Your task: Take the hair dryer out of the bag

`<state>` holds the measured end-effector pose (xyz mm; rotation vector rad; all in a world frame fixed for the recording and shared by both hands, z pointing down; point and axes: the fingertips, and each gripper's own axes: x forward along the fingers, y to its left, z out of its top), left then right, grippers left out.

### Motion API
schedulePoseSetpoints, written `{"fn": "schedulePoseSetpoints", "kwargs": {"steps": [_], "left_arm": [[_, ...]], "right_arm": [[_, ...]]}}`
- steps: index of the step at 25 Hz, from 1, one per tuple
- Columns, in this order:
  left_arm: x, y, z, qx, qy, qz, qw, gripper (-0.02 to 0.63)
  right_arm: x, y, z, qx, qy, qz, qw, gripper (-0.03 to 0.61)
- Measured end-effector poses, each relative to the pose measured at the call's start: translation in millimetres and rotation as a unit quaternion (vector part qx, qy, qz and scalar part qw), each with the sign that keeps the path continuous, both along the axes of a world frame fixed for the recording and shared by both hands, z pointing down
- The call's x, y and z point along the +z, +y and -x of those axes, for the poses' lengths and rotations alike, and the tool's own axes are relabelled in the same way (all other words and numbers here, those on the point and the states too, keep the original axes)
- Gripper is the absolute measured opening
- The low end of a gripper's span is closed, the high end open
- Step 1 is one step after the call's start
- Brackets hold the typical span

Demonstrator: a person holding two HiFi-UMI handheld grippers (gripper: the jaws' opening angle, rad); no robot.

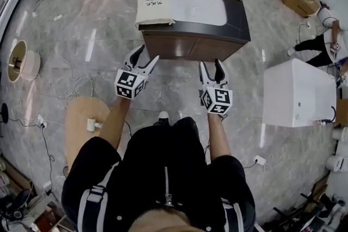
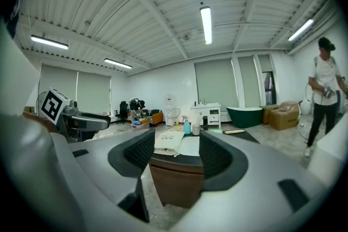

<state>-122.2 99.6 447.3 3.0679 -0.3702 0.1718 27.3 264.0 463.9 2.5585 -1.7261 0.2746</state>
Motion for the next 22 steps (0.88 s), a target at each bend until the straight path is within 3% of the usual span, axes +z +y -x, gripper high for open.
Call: {"fn": "schedulePoseSetpoints", "kwargs": {"steps": [11,22], "left_arm": [[14,-59,-35,-0.03,-0.015,0.002,0.9994,0.276],[6,-145,-106,-0.108,-0.015,0.006,0.994,0.276]], "right_arm": [[8,-64,-53,-0.022,-0.007,-0.004,1.0,0.25],[4,-194,-142,-0.123,-0.009,0.001,0.992,0.25]]}}
